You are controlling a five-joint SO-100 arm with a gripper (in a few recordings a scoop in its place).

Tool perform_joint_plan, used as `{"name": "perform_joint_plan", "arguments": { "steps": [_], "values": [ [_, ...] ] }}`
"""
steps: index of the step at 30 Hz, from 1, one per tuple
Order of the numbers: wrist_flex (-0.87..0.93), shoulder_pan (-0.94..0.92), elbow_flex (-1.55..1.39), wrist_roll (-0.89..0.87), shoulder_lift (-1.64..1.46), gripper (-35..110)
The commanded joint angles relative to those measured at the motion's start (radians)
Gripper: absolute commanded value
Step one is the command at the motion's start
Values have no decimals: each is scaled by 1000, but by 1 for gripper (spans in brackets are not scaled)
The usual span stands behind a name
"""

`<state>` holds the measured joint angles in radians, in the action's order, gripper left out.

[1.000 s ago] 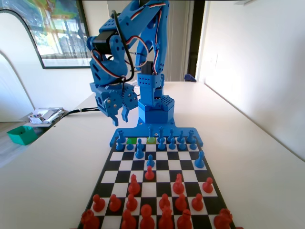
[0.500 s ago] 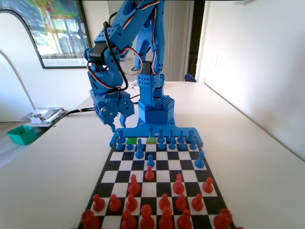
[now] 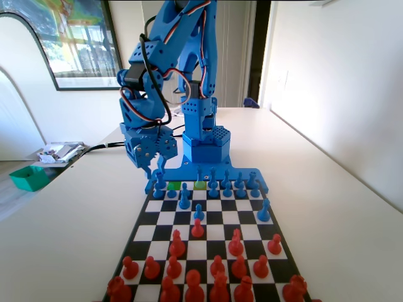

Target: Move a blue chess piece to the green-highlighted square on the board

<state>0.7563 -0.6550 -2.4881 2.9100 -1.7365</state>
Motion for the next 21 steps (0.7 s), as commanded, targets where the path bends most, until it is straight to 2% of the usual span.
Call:
{"name": "perform_joint_plan", "arguments": {
  "steps": [1,13,17,21],
  "values": [
    [-14,2,-12,365,-20,13],
    [-83,8,-74,379,-23,13],
    [-40,2,-29,393,-25,13],
    [77,8,61,390,-25,13]
  ]
}}
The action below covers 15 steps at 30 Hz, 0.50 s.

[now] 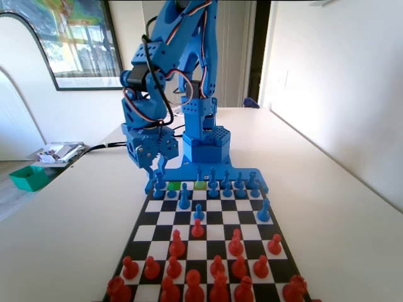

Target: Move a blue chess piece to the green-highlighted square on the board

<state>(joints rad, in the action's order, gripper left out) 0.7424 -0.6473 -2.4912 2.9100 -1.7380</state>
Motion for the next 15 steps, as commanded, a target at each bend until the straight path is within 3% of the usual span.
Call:
{"name": "perform_joint_plan", "arguments": {
  "steps": [1,8,15],
  "values": [
    [120,3,87,390,-23,13],
    [186,9,143,390,-23,13],
    [100,-8,57,419,-23,13]
  ]
}}
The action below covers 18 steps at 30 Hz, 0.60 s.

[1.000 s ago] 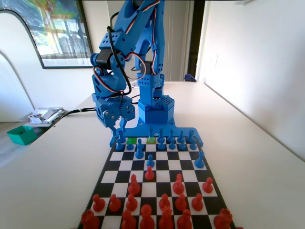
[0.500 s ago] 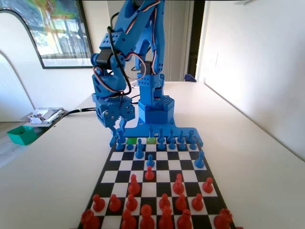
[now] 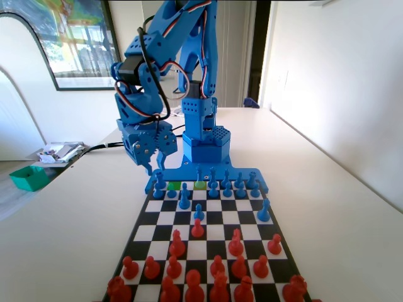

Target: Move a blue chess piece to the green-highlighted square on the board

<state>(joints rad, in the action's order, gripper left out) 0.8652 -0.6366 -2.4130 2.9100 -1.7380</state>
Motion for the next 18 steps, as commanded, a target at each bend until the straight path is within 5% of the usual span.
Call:
{"name": "perform_joint_plan", "arguments": {
  "steps": [1,18],
  "values": [
    [-37,-18,-34,422,-23,13],
    [-167,-14,-160,436,-25,14]
  ]
}}
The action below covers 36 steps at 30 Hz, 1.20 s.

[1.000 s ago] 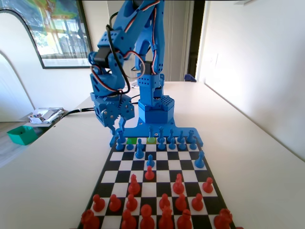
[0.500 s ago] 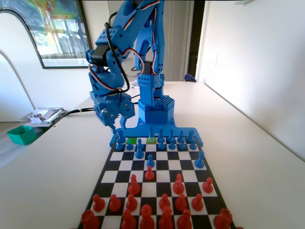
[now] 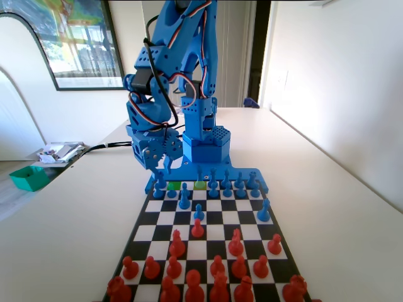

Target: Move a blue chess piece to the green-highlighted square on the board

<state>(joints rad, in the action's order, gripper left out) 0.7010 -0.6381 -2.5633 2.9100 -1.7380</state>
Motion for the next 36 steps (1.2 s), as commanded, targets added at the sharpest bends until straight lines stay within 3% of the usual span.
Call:
{"name": "perform_joint_plan", "arguments": {
  "steps": [1,24,36],
  "values": [
    [-8,-12,-12,439,-25,14],
    [-172,-18,-110,468,-23,1],
    [175,107,43,261,-103,1]
  ]
}}
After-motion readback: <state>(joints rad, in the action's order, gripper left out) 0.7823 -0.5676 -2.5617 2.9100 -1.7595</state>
